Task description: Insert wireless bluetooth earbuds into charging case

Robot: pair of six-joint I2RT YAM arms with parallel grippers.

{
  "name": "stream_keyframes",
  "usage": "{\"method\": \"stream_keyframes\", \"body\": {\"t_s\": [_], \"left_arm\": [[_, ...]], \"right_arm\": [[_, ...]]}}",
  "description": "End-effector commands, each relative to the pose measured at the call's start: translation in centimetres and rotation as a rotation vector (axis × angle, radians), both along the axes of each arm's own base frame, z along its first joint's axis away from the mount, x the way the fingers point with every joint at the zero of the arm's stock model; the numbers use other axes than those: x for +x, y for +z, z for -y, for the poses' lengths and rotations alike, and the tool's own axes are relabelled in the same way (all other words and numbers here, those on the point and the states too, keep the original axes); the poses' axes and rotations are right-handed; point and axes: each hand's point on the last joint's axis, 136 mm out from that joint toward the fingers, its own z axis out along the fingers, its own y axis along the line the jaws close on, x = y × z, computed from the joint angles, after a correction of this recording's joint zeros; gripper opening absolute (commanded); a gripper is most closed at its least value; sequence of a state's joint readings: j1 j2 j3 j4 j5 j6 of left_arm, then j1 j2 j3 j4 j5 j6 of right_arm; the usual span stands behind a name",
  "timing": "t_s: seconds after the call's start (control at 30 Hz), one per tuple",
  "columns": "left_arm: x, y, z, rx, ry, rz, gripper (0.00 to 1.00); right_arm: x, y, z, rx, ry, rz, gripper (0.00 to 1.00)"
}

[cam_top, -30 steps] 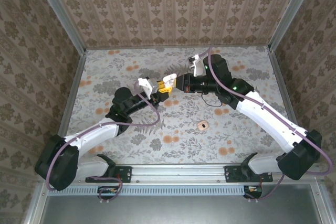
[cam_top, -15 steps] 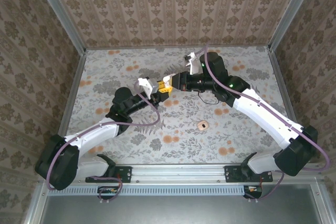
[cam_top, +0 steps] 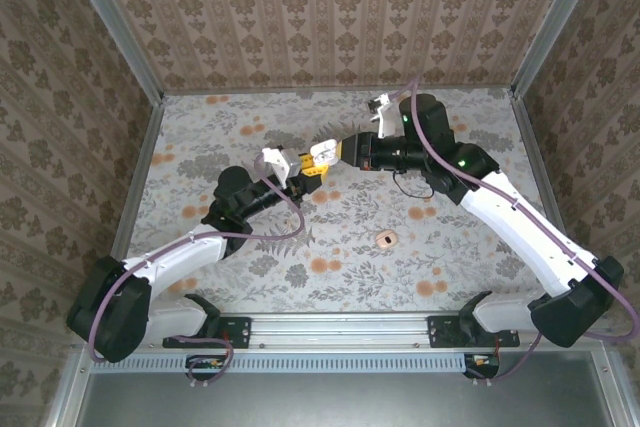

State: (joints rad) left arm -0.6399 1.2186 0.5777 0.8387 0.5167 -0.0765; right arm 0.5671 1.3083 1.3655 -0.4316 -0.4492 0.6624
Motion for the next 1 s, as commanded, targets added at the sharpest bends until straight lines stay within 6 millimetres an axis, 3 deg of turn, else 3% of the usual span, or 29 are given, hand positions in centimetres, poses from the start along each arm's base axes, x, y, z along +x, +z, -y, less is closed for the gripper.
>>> {"method": "stream_keyframes", "body": {"t_s": [0.0,0.4,0.73,0.97], "left_arm": [[0.0,2.1,0.0,-0.048,-0.015,0.038,0.0],[0.1,2.1,0.3,-0.048,-0.029,0.033,0.0],[0.1,1.9,0.3,-0.043,-0.029,0.031,0.0],[0.3,1.4,0.7,-0.037,-0.041,0.02,0.0]], "right_arm": [[-0.1,-1.6,-0.2,-0.018,0.012,-0.052,0.16],[0.8,-1.9,-1.9,0.004,0.045,-0.054,0.14],[1.5,-4.3,-3.0,-0.013,0.064,-0.111,0.13],[1.2,-1.0,-3.2,0.033,0.079,-0.034,0.18]]}}
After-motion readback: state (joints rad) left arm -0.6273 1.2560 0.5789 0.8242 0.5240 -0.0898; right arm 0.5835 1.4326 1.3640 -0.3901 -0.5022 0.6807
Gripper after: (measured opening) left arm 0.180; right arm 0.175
